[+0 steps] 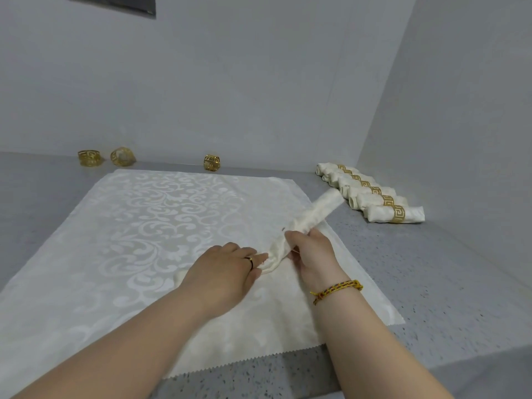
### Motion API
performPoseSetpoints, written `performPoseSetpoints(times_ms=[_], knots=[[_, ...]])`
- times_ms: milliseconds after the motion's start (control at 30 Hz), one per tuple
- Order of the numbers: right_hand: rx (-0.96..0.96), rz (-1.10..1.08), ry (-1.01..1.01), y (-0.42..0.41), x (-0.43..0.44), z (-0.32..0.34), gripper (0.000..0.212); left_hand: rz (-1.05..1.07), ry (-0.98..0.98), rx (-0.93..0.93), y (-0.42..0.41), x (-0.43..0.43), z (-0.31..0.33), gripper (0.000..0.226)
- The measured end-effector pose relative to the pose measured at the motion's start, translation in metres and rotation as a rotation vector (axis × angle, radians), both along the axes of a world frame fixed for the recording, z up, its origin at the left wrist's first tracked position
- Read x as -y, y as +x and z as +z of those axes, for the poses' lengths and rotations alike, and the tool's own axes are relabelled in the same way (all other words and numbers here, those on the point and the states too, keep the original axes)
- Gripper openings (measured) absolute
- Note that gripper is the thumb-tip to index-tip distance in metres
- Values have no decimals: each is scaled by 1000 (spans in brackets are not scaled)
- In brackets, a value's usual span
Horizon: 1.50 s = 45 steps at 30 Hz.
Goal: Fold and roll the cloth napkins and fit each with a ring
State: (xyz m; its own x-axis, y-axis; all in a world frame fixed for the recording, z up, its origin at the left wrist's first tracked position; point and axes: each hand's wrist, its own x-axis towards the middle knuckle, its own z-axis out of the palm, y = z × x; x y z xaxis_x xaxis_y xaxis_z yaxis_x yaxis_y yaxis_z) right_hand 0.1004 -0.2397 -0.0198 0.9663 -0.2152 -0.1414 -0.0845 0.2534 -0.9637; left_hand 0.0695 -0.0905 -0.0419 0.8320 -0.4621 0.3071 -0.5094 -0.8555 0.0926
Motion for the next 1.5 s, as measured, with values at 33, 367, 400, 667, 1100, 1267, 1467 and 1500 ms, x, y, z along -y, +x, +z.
performPoseSetpoints(times_ms=[33, 367, 400, 667, 1100, 1267, 1467, 1500], knots=[[52, -6, -124, 0, -4, -1, 17, -1, -1, -5, -1, 0, 2, 89], [386, 203, -814, -16, -18, -12, 27, 120, -395, 21, -7, -5, 15, 47], [396, 217, -857, -16, -17, -12, 30, 161, -431, 14, -8, -8, 18, 53], [423, 400, -1283, -17, -22, -10, 50, 194, -559, -231, -34, -60, 25, 86], [395, 428, -1750, -26, -36, -4, 36, 39, -394, -190, -40, -37, 36, 65], [375, 473, -1662, -28, -33, -5, 41, 113, 58, 13, -29, -14, 20, 49], [340, 598, -1132, -27, -18, -5, 54, 143, 160, -49, -30, -24, 11, 51], [322, 621, -1033, -29, -14, -4, 55, 147, 142, -49, -31, -25, 12, 56]])
